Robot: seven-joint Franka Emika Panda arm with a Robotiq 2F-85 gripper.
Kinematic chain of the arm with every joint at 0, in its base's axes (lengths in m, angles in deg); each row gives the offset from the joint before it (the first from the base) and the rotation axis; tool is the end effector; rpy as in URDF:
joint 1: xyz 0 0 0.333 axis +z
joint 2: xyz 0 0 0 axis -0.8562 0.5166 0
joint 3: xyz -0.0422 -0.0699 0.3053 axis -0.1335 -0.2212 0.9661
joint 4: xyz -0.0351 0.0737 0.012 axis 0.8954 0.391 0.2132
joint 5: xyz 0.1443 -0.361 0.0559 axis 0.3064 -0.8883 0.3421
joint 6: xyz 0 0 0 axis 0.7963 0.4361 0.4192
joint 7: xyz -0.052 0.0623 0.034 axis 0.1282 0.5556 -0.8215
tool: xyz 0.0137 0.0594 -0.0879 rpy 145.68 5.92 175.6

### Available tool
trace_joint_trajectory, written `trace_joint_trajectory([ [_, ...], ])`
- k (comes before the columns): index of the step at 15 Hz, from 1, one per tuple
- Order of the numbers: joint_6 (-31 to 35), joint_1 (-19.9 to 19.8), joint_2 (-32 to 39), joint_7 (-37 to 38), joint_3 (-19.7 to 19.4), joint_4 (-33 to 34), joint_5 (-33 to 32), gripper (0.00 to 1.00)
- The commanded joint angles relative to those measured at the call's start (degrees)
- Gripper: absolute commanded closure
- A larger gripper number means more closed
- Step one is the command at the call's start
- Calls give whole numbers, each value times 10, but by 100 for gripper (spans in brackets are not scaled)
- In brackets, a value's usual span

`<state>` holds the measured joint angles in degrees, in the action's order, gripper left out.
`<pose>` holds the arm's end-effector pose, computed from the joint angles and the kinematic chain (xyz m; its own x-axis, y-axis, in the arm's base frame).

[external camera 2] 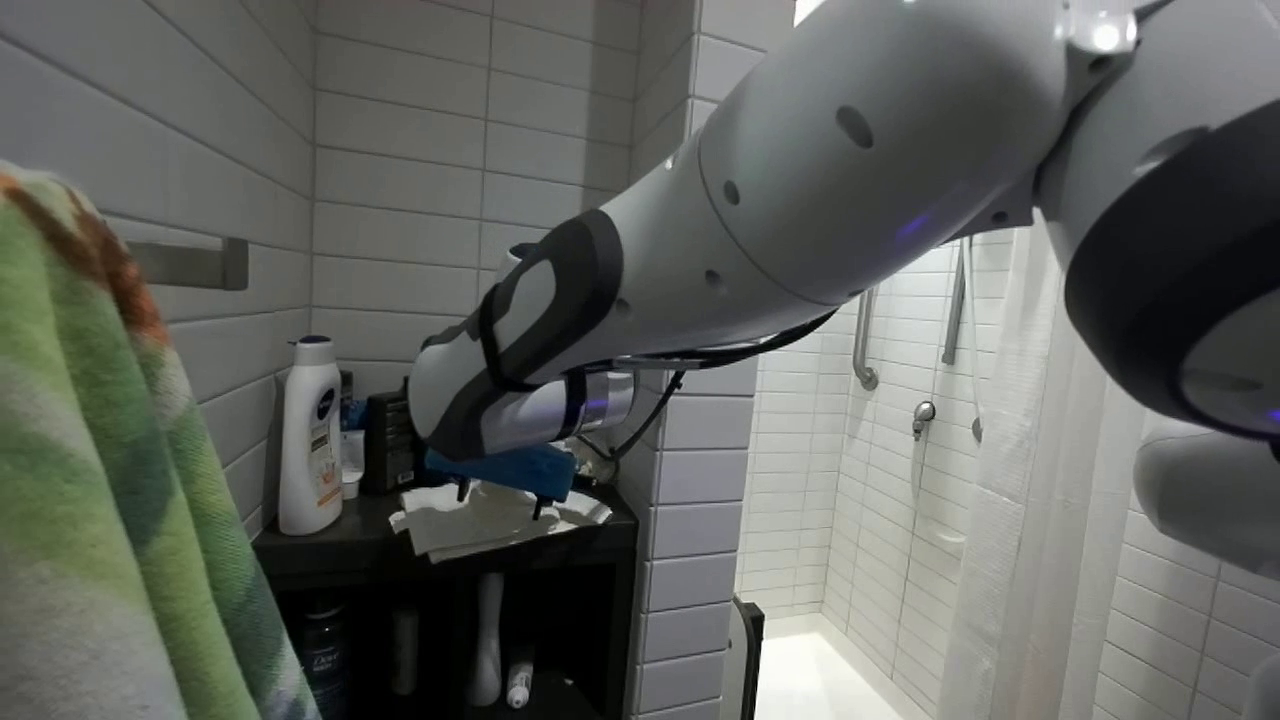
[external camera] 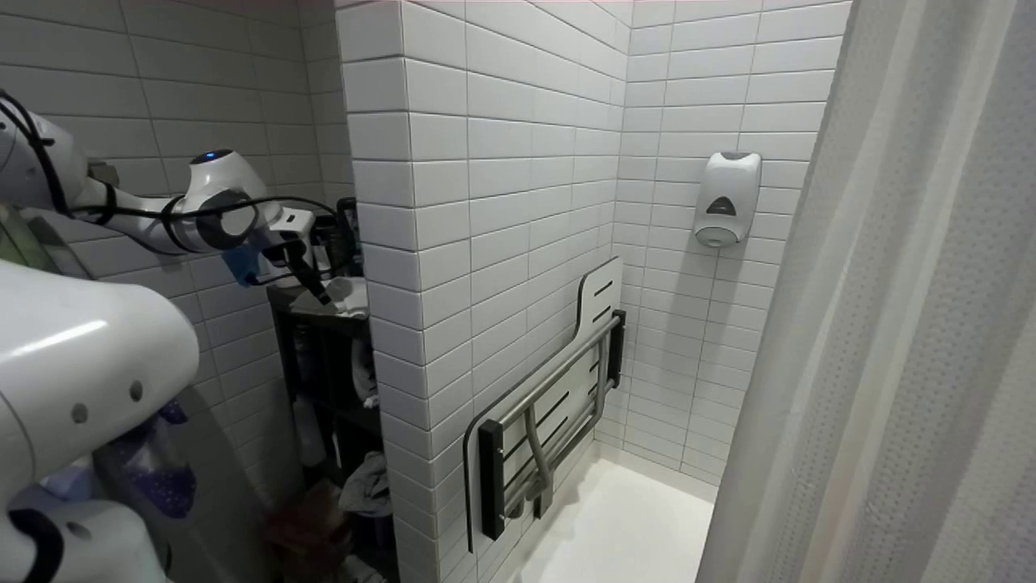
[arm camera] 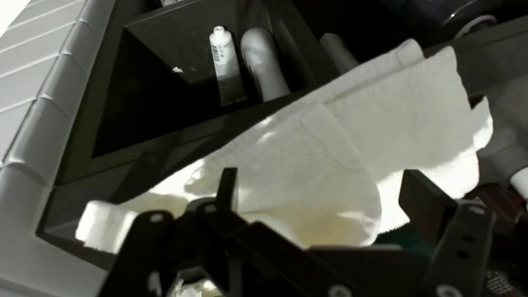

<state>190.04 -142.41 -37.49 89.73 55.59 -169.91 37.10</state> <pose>0.5306 0.3744 0.3111 0.7568 -0.4757 0.4483 -0.4274 -0.8791 -0.2112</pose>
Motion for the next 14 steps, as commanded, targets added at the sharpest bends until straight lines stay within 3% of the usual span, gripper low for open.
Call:
trace_joint_trajectory([
  [1, 24, -8, -21, -3, -6, 25, 28, 0],
  [14, 61, -20, -96, 7, 11, 72, 30, 3],
])
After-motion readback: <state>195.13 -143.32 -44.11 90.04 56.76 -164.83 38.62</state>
